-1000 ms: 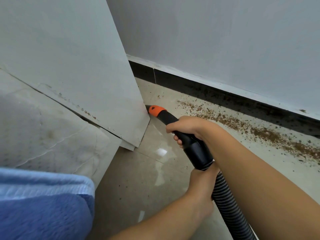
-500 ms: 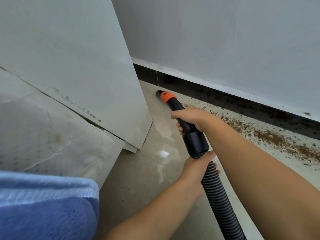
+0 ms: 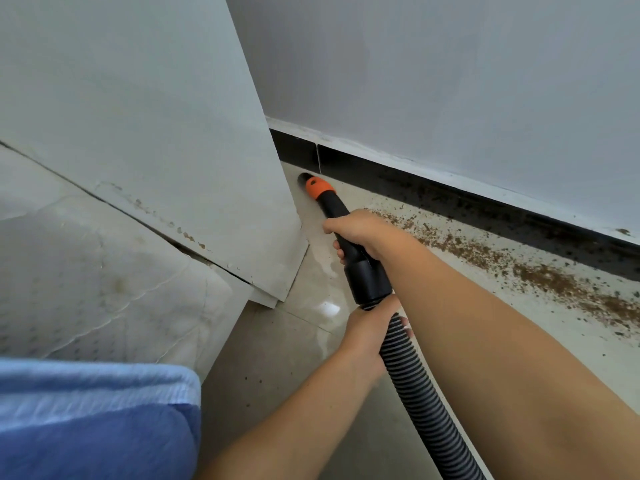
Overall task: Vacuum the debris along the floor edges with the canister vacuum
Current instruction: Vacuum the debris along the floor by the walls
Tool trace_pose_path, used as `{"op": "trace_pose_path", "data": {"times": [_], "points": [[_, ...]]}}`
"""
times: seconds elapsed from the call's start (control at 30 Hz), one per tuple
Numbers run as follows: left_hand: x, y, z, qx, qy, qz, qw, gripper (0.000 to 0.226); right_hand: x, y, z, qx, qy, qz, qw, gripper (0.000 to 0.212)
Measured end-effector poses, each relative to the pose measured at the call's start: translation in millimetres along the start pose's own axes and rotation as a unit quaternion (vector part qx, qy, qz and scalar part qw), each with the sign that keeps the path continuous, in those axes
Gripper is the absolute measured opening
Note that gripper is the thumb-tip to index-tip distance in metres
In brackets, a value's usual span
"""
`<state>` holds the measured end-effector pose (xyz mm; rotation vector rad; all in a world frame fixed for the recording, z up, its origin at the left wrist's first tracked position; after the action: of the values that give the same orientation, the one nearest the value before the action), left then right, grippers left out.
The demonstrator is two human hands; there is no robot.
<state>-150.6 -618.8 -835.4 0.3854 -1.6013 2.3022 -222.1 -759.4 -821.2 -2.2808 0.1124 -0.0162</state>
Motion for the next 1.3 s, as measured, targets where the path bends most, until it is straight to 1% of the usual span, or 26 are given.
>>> {"op": "trace_pose_path", "data": {"times": [0.13,0.27,0.33,0.43,0.5,0.6,0.73,0.83,0.9,0.97,1.07,1.2,1.3], "points": [[4,-10,-26,-0.025,0.059,-0.027,0.998,0.022,-26,-20,32,0.008,0.042,0.065,0.997,0.02],[4,-27,-58,-0.047,0.106,-0.03,0.993,0.037,-40,-53,65,0.014,0.085,0.097,0.991,0.018],[4,-38,-75,-0.051,0.113,-0.033,0.992,0.037,-34,-68,79,0.018,0.088,0.076,0.993,0.018],[-3,-58,-105,-0.059,0.11,-0.022,0.992,0.023,-4,-87,99,0.038,0.054,0.011,0.998,0.017],[-13,-68,-123,-0.063,0.113,-0.012,0.992,0.02,11,-98,116,0.041,0.057,0.002,0.998,0.015],[-21,-80,-142,-0.077,0.144,-0.021,0.986,0.022,10,-113,142,0.036,0.096,0.045,0.994,0.014],[-14,-90,-156,-0.11,0.181,-0.054,0.976,0.033,-19,-136,162,0.036,0.152,0.123,0.98,0.013],[-3,-90,-155,-0.102,0.215,-0.084,0.968,0.026,-44,-150,169,0.04,0.183,0.167,0.968,0.014],[3,-91,-155,-0.103,0.229,-0.101,0.963,0.019,-56,-157,173,0.05,0.19,0.178,0.964,0.017],[8,-92,-155,-0.112,0.231,-0.113,0.96,0.016,-62,-162,175,0.058,0.204,0.175,0.962,0.019],[12,-91,-149,-0.114,0.222,-0.116,0.961,0.013,-63,-163,167,0.045,0.218,0.15,0.963,0.017],[15,-93,-143,-0.112,0.185,-0.097,0.972,0.015,-48,-149,145,0.03,0.157,0.109,0.981,0.017],[13,-94,-132,-0.092,0.143,-0.075,0.983,0.018,-29,-135,125,0.026,0.113,0.08,0.99,0.015]]}}
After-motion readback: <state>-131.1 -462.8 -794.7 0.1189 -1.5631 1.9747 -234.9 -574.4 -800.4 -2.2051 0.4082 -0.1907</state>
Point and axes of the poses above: each hand's wrist, its own y-axis towards the middle knuckle, its own x-axis out of the palm, z = x × y, the point moved 9 cm from there along y, towards the middle knuckle, and after that the axes turned 5 degrees about -z, right-handed, at the moved point
